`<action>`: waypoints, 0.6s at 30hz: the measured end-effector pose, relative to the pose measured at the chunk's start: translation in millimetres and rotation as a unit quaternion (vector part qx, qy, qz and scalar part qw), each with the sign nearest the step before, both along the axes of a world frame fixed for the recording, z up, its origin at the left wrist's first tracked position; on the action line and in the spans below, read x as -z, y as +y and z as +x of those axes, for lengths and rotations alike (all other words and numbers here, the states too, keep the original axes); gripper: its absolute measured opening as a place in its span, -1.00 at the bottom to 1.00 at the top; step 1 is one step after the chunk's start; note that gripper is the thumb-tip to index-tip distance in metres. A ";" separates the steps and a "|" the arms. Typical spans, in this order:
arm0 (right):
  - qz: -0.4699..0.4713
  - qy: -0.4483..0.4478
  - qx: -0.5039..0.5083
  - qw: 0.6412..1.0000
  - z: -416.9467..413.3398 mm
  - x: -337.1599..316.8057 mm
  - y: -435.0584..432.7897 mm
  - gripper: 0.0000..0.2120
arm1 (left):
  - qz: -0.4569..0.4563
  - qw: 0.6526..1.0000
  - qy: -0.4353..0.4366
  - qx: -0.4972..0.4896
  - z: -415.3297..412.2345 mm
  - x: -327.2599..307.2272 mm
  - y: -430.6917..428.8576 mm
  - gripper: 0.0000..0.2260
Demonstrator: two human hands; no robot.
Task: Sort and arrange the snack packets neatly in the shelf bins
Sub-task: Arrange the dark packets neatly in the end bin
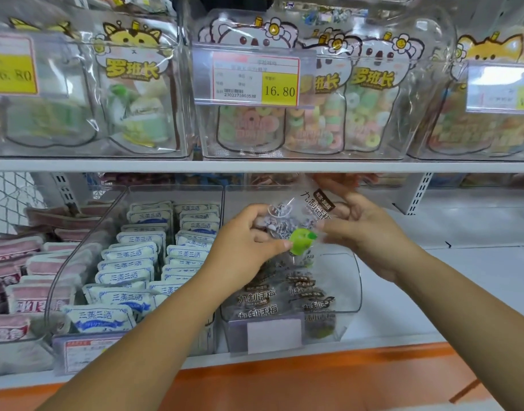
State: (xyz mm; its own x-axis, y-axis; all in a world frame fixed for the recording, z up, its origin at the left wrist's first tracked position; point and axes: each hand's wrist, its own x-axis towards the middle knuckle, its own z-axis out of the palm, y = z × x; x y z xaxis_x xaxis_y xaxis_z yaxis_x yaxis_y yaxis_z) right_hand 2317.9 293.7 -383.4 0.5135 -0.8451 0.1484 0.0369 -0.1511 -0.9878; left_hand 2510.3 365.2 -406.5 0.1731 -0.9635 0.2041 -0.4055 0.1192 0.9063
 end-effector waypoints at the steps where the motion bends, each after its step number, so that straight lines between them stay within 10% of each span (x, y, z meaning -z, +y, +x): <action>1: -0.003 0.041 -0.001 0.999 -1.5 -4.3 -1.0 -0.56 | -0.002 1.000 -0.013 -0.007 -1.0 0.2 -0.7 -0.52; 8: -0.325 0.361 0.215 0.848 6.4 -32.9 -38.3 -0.69 | 0.047 0.925 -0.376 0.021 -13.1 17.4 -11.7 -0.32; 18: -0.379 0.650 -0.073 0.655 52.1 -6.8 -78.5 -0.82 | 0.149 0.887 -0.424 0.111 -9.7 36.5 -20.2 -0.48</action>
State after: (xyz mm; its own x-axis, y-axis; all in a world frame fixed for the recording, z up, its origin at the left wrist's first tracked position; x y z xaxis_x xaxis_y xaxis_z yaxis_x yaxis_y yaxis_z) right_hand 2370.0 215.2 -376.6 0.6896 -0.7094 -0.1453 -0.6918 -0.7047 0.1576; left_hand 2500.6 345.0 -443.0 -0.1215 -0.9876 -0.0989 -0.9524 0.0880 0.2919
